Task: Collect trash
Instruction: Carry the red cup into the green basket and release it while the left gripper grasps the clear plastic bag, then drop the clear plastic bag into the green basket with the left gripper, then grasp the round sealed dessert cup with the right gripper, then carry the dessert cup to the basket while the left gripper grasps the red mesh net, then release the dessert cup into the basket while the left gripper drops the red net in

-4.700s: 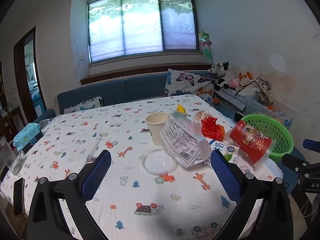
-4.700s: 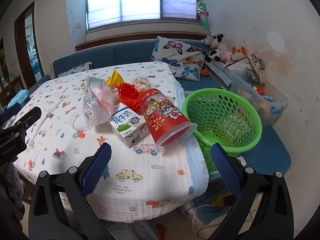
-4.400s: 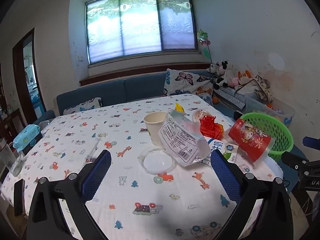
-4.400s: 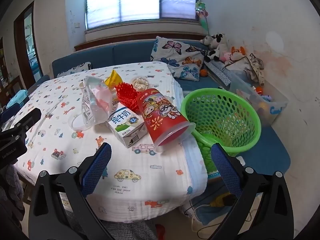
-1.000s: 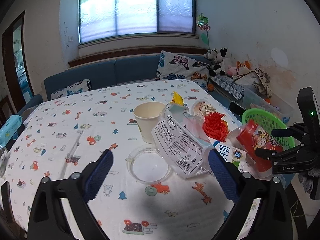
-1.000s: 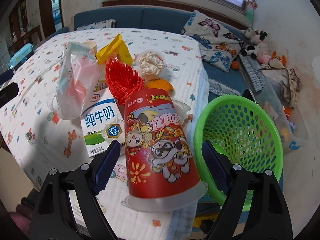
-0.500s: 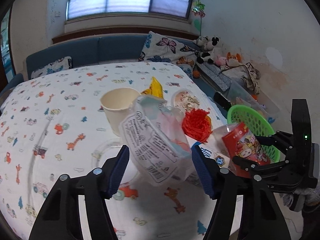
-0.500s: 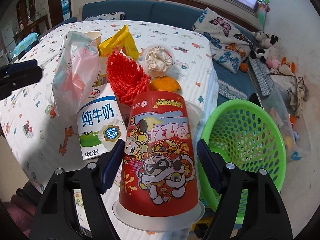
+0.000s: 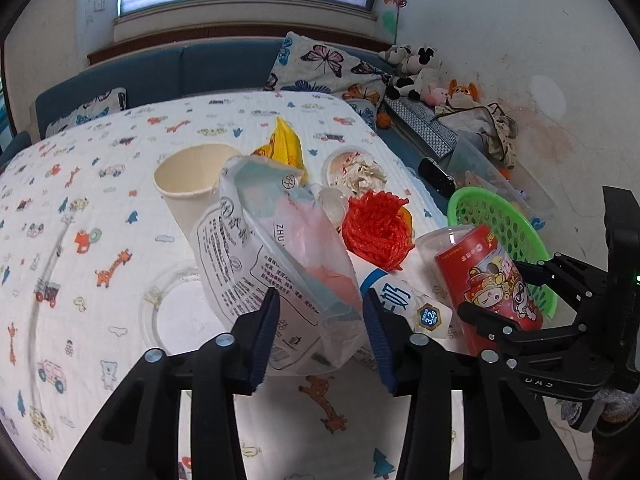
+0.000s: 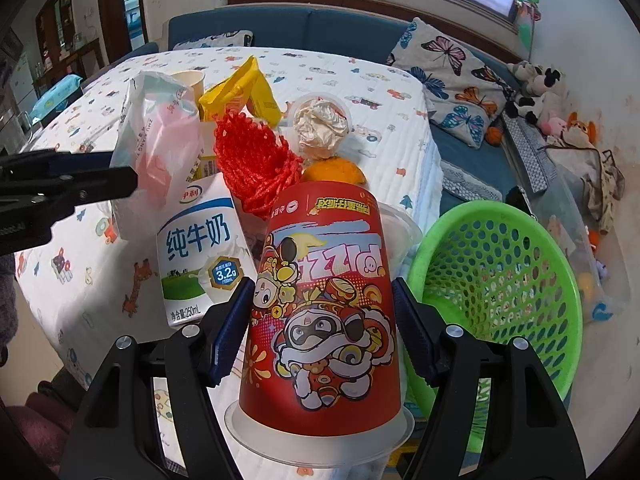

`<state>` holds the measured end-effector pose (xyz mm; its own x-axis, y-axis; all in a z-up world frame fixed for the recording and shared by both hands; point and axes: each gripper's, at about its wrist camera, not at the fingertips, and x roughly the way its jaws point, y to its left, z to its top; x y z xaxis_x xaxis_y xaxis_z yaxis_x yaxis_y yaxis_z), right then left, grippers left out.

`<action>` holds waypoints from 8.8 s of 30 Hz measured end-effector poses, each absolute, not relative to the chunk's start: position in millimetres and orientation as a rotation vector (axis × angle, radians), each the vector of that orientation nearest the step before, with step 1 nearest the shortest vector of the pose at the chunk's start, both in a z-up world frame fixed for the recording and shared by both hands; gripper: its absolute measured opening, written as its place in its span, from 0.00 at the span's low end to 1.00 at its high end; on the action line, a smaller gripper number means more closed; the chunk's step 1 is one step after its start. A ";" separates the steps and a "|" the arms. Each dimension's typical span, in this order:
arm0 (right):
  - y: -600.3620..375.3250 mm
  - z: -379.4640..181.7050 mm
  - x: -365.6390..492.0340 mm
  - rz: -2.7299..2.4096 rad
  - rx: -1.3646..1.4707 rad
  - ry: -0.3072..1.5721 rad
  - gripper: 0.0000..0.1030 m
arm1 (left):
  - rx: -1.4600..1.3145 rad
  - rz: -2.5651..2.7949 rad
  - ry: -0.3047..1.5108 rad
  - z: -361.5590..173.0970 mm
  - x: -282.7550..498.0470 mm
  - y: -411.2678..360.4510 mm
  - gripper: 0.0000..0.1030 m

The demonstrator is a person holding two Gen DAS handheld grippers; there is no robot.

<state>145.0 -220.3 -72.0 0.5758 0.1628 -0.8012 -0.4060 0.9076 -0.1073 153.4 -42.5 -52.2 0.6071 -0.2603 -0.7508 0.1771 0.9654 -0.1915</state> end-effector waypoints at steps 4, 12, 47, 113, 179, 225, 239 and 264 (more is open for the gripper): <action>-220.6 -70.0 143.1 0.337 -0.290 0.892 0.67 | -0.106 -0.256 0.890 -54.0 153.1 -42.6 0.26; -224.8 -61.8 134.1 0.329 -0.262 0.870 0.67 | -0.095 -0.262 0.870 -49.8 140.1 -38.2 0.15; -381.5 -123.9 205.9 -0.030 0.019 1.014 0.67 | 0.021 -0.539 0.741 33.5 162.7 -131.6 0.13; -294.1 -52.2 124.2 0.238 -0.035 0.833 0.83 | 0.004 -0.505 0.781 -7.5 152.1 -93.6 0.47; -244.7 -98.5 189.5 0.361 -0.167 0.973 0.66 | 0.018 -0.433 0.861 -57.0 195.2 -75.9 0.47; -379.2 -86.4 153.5 0.053 -0.009 0.944 0.67 | 0.066 -0.572 0.780 -16.2 194.2 -140.7 0.13; -426.1 -101.1 148.1 -0.043 0.070 0.954 0.73 | 0.153 -0.651 0.808 -24.4 196.9 -214.1 0.13; -416.7 -74.0 116.6 0.002 0.052 0.875 0.75 | 0.186 -0.685 0.913 -59.0 200.7 -263.6 0.22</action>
